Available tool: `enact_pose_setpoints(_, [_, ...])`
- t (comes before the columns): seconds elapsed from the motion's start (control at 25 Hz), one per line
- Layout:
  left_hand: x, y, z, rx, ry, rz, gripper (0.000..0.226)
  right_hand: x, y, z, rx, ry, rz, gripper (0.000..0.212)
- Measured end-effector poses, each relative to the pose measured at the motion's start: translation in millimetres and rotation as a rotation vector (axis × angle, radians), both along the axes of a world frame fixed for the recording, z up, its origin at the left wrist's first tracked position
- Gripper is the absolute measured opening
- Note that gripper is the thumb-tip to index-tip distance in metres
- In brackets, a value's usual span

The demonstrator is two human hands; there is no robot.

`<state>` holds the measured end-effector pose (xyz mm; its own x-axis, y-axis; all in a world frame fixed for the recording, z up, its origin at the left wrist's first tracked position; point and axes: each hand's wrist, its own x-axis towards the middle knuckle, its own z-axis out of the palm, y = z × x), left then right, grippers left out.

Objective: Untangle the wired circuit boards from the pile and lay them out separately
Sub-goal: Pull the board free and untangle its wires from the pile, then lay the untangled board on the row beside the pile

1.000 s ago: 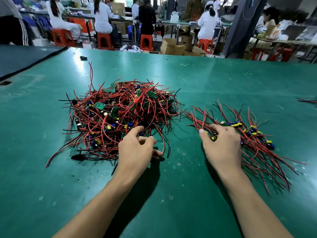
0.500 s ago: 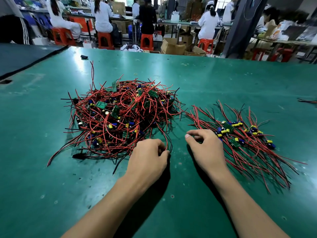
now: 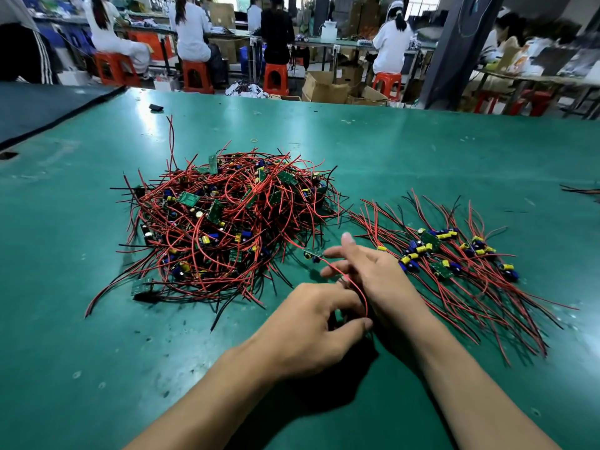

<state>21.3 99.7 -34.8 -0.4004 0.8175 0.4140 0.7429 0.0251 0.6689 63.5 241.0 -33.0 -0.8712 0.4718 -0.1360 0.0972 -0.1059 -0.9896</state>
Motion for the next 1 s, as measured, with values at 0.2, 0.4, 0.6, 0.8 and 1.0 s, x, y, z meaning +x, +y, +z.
enact_pose_setpoints(0.2, [-6, -5, 2, 0.005, -0.221, 0.026, 0.029, 2, 7, -3, 0.383, -0.076, -0.045, 0.026])
enact_pose_setpoints(0.4, [-17, -5, 3, -0.012, -0.505, 0.406, 0.026, 1, 9, -4, 0.253, -0.078, -0.185, 0.005])
enact_pose_setpoints(0.6, [-17, -2, 10, 0.141, -0.979, 0.275, 0.021, 7, 14, 15, -0.568, -0.114, 0.172, 0.008])
enact_pose_setpoints(0.8, [-20, -7, 15, 0.283, -1.077, 0.230, 0.012, 15, 11, 14, -0.091, -0.201, 0.425, 0.043])
enact_pose_setpoints(1.0, [-16, -4, 13, 0.237, -1.056, 0.199, 0.012, 11, 25, 9, -0.003, -0.051, 0.223, 0.061])
